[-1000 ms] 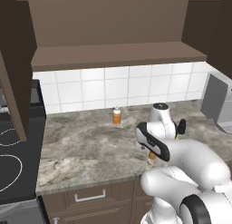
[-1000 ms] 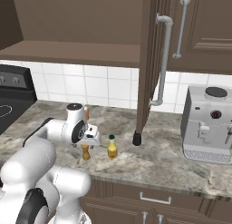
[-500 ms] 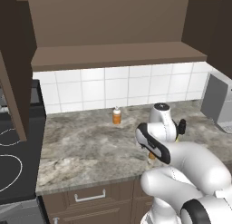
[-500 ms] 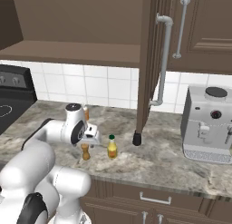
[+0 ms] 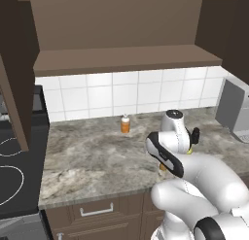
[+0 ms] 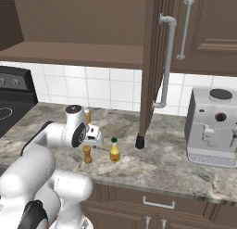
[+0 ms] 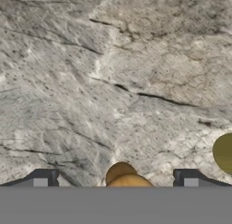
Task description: There are various items on the counter. Only move the condiments/shakers into the cabinet.
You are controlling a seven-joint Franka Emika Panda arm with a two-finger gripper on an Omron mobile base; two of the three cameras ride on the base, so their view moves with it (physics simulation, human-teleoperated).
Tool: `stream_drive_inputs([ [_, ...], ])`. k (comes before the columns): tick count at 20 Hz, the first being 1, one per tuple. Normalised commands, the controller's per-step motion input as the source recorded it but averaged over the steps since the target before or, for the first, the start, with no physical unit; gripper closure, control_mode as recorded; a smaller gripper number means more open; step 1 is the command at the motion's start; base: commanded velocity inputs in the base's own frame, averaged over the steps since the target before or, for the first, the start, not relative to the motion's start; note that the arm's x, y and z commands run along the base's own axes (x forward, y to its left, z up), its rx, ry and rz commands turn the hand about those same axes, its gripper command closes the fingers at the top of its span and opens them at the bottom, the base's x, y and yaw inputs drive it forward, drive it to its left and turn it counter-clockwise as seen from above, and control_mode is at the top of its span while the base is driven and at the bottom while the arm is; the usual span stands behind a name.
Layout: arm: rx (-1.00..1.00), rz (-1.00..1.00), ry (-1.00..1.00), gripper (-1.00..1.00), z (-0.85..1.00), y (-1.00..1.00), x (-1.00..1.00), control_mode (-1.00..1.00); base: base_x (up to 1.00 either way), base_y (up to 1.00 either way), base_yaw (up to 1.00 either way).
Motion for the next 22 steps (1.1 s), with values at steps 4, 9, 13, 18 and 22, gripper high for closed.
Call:
stream_drive_inputs([
  [4, -0.01, 0.0, 0.0, -1.0, -0.27, 0.0, 0.0, -1.0, 0.0, 0.0, 0.0],
  [9, 0.0, 0.0, 0.0, -1.0, -0.24, -0.03, 0.0, -1.0, 0.0, 0.0, 0.0],
  [13, 0.0, 0.0, 0.0, -1.0, -0.18, -0.06, -0.04, -1.0, 0.0, 0.0, 0.0],
  [18, 0.0, 0.0, 0.0, -1.0, -0.16, -0.03, -0.27, -1.0, 0.0, 0.0, 0.0],
  [22, 0.0, 0.0, 0.0, -1.0, -0.01, 0.0, -0.1, -1.0, 0.0, 0.0, 0.0],
])
